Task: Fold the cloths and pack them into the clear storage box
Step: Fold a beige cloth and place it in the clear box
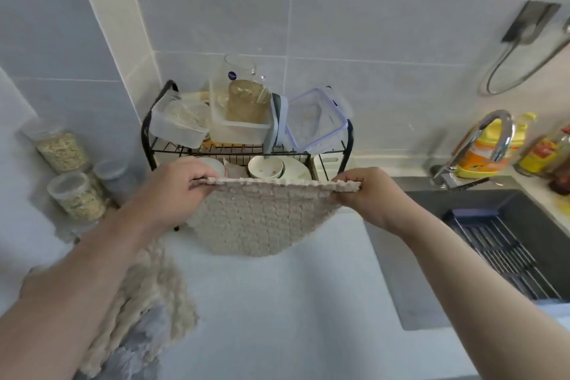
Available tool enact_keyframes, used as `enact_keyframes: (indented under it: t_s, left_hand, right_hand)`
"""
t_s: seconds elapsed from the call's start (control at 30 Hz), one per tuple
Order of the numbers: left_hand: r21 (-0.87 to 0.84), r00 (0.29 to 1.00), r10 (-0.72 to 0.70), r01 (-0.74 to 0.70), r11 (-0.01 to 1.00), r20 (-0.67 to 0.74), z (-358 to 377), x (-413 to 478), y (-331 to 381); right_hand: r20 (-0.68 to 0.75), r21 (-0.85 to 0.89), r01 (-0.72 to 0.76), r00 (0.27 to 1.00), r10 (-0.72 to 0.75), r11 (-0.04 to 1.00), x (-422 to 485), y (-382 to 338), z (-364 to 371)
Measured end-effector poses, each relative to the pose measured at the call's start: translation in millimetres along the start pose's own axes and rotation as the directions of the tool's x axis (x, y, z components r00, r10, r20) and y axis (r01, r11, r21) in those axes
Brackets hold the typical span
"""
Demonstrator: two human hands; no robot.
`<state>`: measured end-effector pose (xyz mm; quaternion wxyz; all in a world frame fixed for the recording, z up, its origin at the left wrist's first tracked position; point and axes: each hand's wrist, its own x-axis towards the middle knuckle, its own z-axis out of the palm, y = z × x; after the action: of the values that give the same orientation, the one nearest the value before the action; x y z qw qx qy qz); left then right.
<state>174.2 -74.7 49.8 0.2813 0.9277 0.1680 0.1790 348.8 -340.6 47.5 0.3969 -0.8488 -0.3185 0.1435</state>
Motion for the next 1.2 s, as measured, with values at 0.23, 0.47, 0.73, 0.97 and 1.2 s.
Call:
enact_keyframes:
  t_s: [0.23, 0.47, 0.73, 0.97, 1.2]
  left_hand:
    - [0.041, 0.963, 0.007, -0.019, 0.999, 0.27, 82.1, -62.2, -19.7]
    - [0.189, 0.704, -0.132, -0.003, 0.982, 0.698, 196.7, -157.5, -60.9]
    - [0.206, 0.846, -0.264, 0.187, 0.96, 0.464, 198.2, -118.6, -95.3]
    - [0.261, 0.856, -0.34, 0.252, 0.932, 0.388, 219.2, -25.7, -126.0]
    - [0.307, 0.873, -0.369, 0.273, 0.912, 0.319, 234.2, -2.9, -132.7]
  right_hand:
    - [0.212, -0.121, -0.024, 0.976, 0.049, 0.992, -33.0, 98.1, 16.5]
    - [0.541, -0.442, 0.084, 0.819, 0.19, 0.893, -95.4, 191.8, 89.0]
    - [0.34, -0.408, -0.116, 0.901, 0.269, 0.906, -58.7, 193.8, 83.7]
    - [0.21, -0.525, -0.175, 0.922, 0.326, 0.833, 40.1, 202.0, 116.0]
    - [0.144, -0.506, -0.204, 0.938, 0.315, 0.838, 56.3, 208.4, 120.8]
